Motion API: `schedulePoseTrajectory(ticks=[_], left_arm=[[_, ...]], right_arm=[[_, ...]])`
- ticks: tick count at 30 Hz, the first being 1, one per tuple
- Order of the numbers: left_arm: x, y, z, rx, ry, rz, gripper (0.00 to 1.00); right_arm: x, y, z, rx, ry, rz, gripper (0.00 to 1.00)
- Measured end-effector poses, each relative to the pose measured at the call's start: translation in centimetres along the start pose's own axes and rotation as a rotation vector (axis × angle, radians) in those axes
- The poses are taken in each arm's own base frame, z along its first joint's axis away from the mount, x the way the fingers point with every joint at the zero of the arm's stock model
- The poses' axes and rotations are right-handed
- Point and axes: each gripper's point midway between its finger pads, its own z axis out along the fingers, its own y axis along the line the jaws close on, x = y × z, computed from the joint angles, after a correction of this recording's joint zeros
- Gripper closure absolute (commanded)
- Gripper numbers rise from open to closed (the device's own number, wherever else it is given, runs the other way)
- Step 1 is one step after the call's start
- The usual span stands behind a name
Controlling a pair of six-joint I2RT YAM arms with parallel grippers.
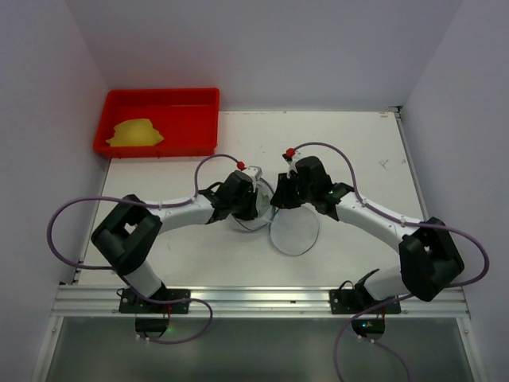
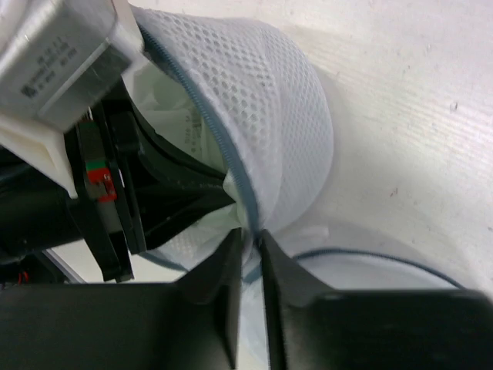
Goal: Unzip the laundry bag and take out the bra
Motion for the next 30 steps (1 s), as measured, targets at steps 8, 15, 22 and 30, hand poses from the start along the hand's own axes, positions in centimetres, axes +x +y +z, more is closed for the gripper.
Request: schedulePoseTrajectory(ticks=[8,15,22,30], left_arm=[[-0.6,0.2,-1.2,0.003,-0.05,-0.063,1.0],[-2.9,-1.1,-2.6,0.051,-0.137,-0.098,1.0],[-3.1,-0.9,-2.9,0.052,-0.15,-0.125,1.0],[-3.2,-0.3,-3.1,0.043,-0.159,-0.158,1.0]], right_arm=[[1.6,-0.6,-0.6,0.007,0.009,0.025,0.63],[1.2,-0.1,-0.4,-0.013,-0.002,0.053,0.49],[0.5,0.6,0.3,-0.041,-0.029,0.117,0.51],[1.9,-0.4,2.6,-0.013,0.019,0.21,0.75]])
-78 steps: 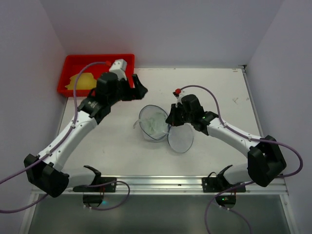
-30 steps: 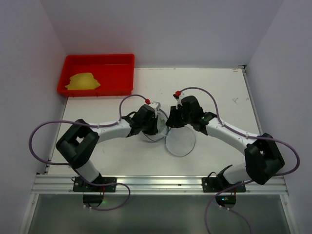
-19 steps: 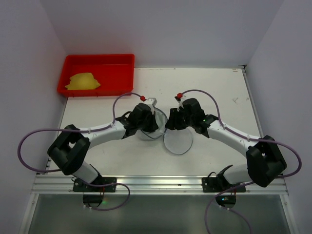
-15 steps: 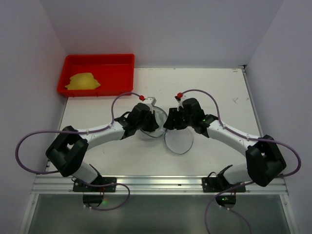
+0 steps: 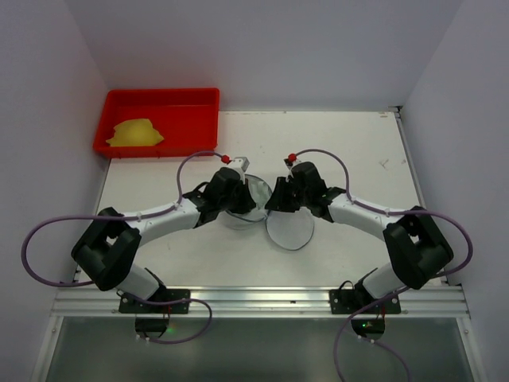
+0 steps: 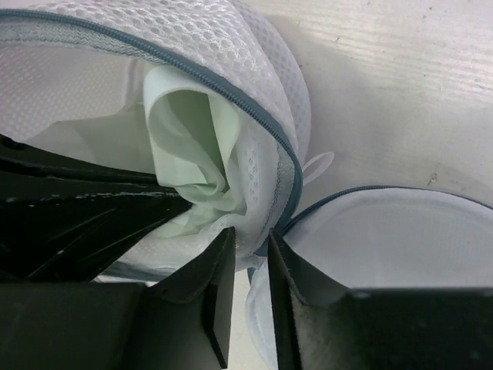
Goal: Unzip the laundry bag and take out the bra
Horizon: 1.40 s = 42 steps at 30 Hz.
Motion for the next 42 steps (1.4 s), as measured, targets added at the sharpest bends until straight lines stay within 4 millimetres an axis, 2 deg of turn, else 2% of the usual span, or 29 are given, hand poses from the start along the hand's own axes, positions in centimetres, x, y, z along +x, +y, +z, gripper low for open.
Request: schedulePoseTrajectory(ticks=[1,2,3,4,9,13,15,19,24,27,30,33,37,39,41,42], left_arm=[[0.0,0.1,0.0,-0.002,0.0,-0.003,1.0],[-0.1,0.1,0.0,-0.003,-0.002,-0.01,1.0],[-0.2,0.1,0.0,-0.003,-0.005,-0.014,1.0],[-0.3,0.1,-0.1,-0.002,-0.009,-0.017,1.0],[-1.4,-0.3,-1.1,0.02,-0.041,-0.036,1.0],[-2.8,-1.0,-3.2,0.077,-0.087,-0.061,1.0],[-4.1,-2.2,-4.8,0.136,-0.121,-0.069,1.0],[-7.0,-5.9,-8.6,0.324,-0.208,-0.079,1.0],[-10.0,-9.2,-12.5,0.487,-0.274,-0.074,1.0],[-13.4,-10.3,-15.0,0.524,-0.35,-0.067,1.0],[-17.7,-10.3,-17.8,0.485,-0.457,-0.041,1.0],[-22.7,-9.6,-21.4,0.394,-0.607,0.0,1.0],[-28.4,-7.5,-25.6,0.203,-0.799,0.056,1.0],[-30.8,-6.0,-26.3,0.098,-0.858,0.084,1.0],[-33.1,-4.1,-26.3,-0.017,-0.887,0.102,1.0],[-34.2,-2.9,-25.6,-0.076,-0.885,0.109,1.0]], right_arm=[[0.2,-0.1,0.2,0.003,0.005,0.009,0.8],[0.3,-0.2,0.3,0.003,0.005,0.015,0.92],[0.4,-0.3,0.3,0.002,0.005,0.016,0.98],[0.5,-0.4,0.4,0.002,0.005,0.021,1.0],[0.4,-0.4,0.5,-0.004,-0.007,0.022,1.0],[0.3,-0.8,0.5,0.016,-0.016,0.016,1.0],[0.2,-1.0,0.5,0.025,-0.021,0.012,1.0],[0.1,-1.2,0.5,0.038,-0.026,0.01,1.0],[0.1,-1.3,0.5,0.043,-0.029,0.005,1.0],[0.1,-1.3,0.5,0.043,-0.029,0.003,1.0],[0.1,-1.4,0.5,0.044,-0.028,0.0,1.0],[0.1,-1.3,0.4,0.044,-0.029,-0.005,1.0],[-0.2,-1.1,-0.2,0.04,-0.038,-0.016,1.0],[-0.3,-1.0,-0.5,0.039,-0.043,-0.023,1.0],[-0.4,-0.8,-0.9,0.037,-0.049,-0.029,0.95],[-0.5,-0.7,-1.1,0.037,-0.051,-0.034,0.9]])
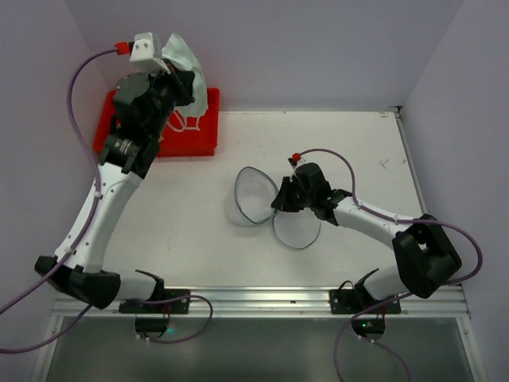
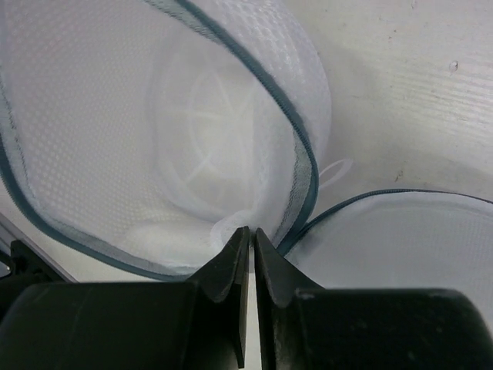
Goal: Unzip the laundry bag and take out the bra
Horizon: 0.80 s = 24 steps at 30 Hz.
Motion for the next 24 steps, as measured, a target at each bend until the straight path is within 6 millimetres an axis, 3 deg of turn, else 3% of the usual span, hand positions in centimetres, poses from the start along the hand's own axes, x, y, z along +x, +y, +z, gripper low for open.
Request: schedulePoseTrajectory(ticks=[1,3,4,7,10,14,19,24], left_arm=[[0.0,0.9,1.0,-0.036,0.002,0.023,1.0],[1.1,3.8,3.8,-0.126,0.031,0.073,1.0],[2.2,5.6,5.2,-0.168,0.056,0.094,1.0],[6.0,10.8,8.1,-0.274,0.141,0.13,1.0],[10.3,16.7,10.4,-0.368,0.237,0.144,1.0],[14.8,23.1,13.0,-0.448,0.322,0.133,1.0],[20.1,28.1,15.7,-0.482,0.384,0.115,1.0],[27.1,30.3,16.5,-0.467,0.496,0.08,1.0]], right_arm=[[-0.1,0.1,-0.1,-0.001,-0.002,-0.003,0.75],[-0.1,0.1,-0.3,-0.002,-0.004,-0.015,0.61],[-0.1,0.1,-0.4,-0.002,-0.004,-0.021,0.49],[0.0,-0.1,-0.7,0.002,0.002,-0.043,0.32],[-0.1,0.1,-1.4,-0.002,-0.003,-0.063,0.25],[-1.1,1.1,-3.2,-0.029,-0.043,-0.093,0.2],[-2.1,2.1,-5.1,-0.061,-0.095,-0.126,0.18],[-2.1,1.8,-5.4,-0.044,-0.099,-0.134,0.17]])
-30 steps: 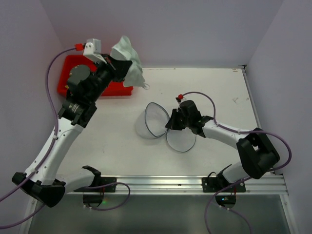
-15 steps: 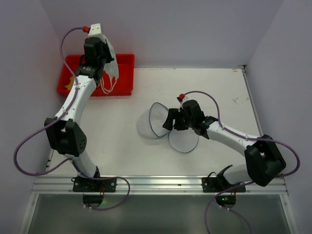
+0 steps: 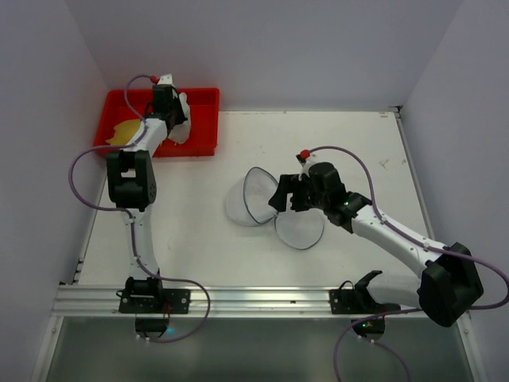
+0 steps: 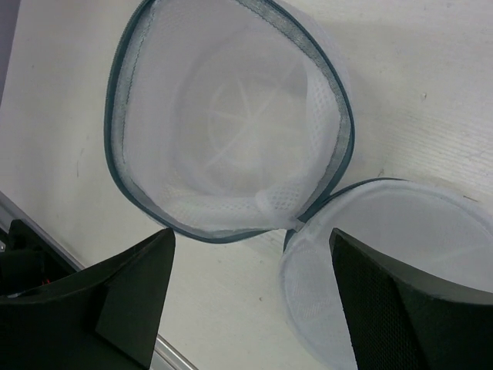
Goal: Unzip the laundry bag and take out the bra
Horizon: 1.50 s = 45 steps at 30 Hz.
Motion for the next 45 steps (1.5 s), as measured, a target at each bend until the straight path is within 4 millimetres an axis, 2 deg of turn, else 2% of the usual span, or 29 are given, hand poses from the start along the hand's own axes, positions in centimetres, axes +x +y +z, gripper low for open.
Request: schedulePoseTrajectory(ticks=[3,4,5,7,8,11,14,16,18,21,24,26,27,28,30,33,35,37,40,45], left_arm=[[3.0,-0.1,1.5,0.015,0.065,-0.011,0.99],[3.8,-0.2,1.9,0.019,0.087,-0.01,0.91],[4.5,-0.3,2.2,0.023,0.101,-0.008,0.7],[5.3,-0.6,2.4,0.037,0.126,-0.009,0.5],[5.7,-0.8,2.3,0.04,0.139,-0.009,0.32],[5.4,-1.6,1.9,0.056,0.138,-0.01,0.11],[4.0,-3.1,0.0,0.087,0.129,-0.008,0.06],[2.2,-4.6,-2.3,0.114,0.106,-0.003,0.06],[-0.3,-6.6,-5.8,0.153,0.065,0.001,0.06],[-3.3,-10.3,-12.9,0.236,-0.012,0.002,0.1],[-3.5,-13.7,-20.3,0.335,-0.054,0.001,0.16],[-1.7,-15.1,-23.8,0.4,-0.047,-0.001,0.2],[0.2,-15.4,-25.3,0.427,-0.025,-0.003,0.21],[1.9,-15.3,-26.0,0.436,0.004,-0.004,0.21],[6.1,-14.8,-26.3,0.437,0.087,-0.007,0.22],[13.2,-13.7,-25.7,0.407,0.243,-0.001,0.22],[17.0,-13.2,-25.9,0.398,0.328,0.011,0.22],[20.0,-13.0,-26.5,0.399,0.389,0.02,0.22],[22.5,-12.9,-27.1,0.399,0.436,0.023,0.25],[24.1,-13.6,-26.9,0.392,0.435,0.012,0.34]], right_arm=[[0.4,-0.3,0.2,0.012,0.018,0.003,0.17],[0.6,-0.4,0.3,0.016,0.025,0.004,0.16],[0.7,-0.6,0.5,0.02,0.031,0.005,0.17],[1.0,-0.8,0.7,0.027,0.042,0.007,0.16],[1.0,-0.9,0.7,0.032,0.042,0.007,0.16],[0.8,-1.2,0.7,0.049,0.031,0.007,0.14],[0.4,-1.5,0.5,0.075,0.007,0.006,0.12],[-0.2,-1.8,0.0,0.094,-0.02,0.007,0.12],[-0.7,-2.3,-0.7,0.121,-0.048,0.015,0.11],[-1.1,-3.8,-1.4,0.177,-0.077,0.054,0.11],[-0.5,-6.2,-1.6,0.235,-0.074,0.126,0.11],[0.7,-8.2,-1.8,0.288,-0.058,0.182,0.1],[1.5,-9.2,-1.9,0.315,-0.044,0.209,0.1],[2.2,-10.1,-2.1,0.34,-0.035,0.235,0.09],[3.7,-11.8,-2.6,0.384,-0.017,0.288,0.1],[5.3,-14.0,-3.4,0.441,-0.008,0.373,0.1],[5.8,-15.1,-3.9,0.471,-0.014,0.418,0.1],[6.2,-15.3,-4.1,0.478,-0.015,0.441,0.1],[6.8,-15.2,-4.2,0.469,-0.009,0.462,0.11],[8.1,-15.2,-4.2,0.469,0.021,0.487,0.12]])
